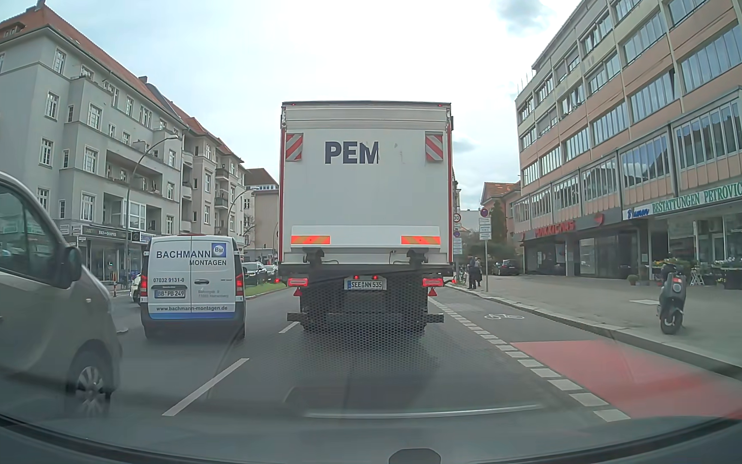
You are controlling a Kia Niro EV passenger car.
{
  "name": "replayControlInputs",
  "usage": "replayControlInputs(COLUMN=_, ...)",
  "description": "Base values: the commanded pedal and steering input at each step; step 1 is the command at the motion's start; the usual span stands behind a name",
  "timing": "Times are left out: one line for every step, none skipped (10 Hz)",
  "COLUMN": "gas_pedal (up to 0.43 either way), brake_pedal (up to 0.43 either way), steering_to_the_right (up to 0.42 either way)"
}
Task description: Follow the waypoints while adhering to traffic rules and regulations
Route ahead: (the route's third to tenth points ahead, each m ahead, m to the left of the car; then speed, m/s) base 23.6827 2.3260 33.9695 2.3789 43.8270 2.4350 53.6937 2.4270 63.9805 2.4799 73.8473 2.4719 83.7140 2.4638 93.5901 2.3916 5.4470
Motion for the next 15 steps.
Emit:
replayControlInputs(gas_pedal=0.02, brake_pedal=0.0, steering_to_the_right=-0.003)
replayControlInputs(gas_pedal=0.008, brake_pedal=0.0, steering_to_the_right=-0.003)
replayControlInputs(gas_pedal=0.0, brake_pedal=0.0, steering_to_the_right=-0.003)
replayControlInputs(gas_pedal=0.0, brake_pedal=0.0, steering_to_the_right=-0.003)
replayControlInputs(gas_pedal=0.0, brake_pedal=0.0, steering_to_the_right=-0.003)
replayControlInputs(gas_pedal=0.0, brake_pedal=0.0, steering_to_the_right=-0.003)
replayControlInputs(gas_pedal=0.028, brake_pedal=0.0, steering_to_the_right=-0.003)
replayControlInputs(gas_pedal=0.079, brake_pedal=0.0, steering_to_the_right=-0.003)
replayControlInputs(gas_pedal=0.087, brake_pedal=0.0, steering_to_the_right=-0.003)
replayControlInputs(gas_pedal=0.087, brake_pedal=0.0, steering_to_the_right=-0.003)
replayControlInputs(gas_pedal=0.087, brake_pedal=0.0, steering_to_the_right=-0.003)
replayControlInputs(gas_pedal=0.087, brake_pedal=0.0, steering_to_the_right=-0.003)
replayControlInputs(gas_pedal=0.087, brake_pedal=0.0, steering_to_the_right=-0.003)
replayControlInputs(gas_pedal=0.087, brake_pedal=0.0, steering_to_the_right=-0.003)
replayControlInputs(gas_pedal=0.087, brake_pedal=0.0, steering_to_the_right=-0.003)
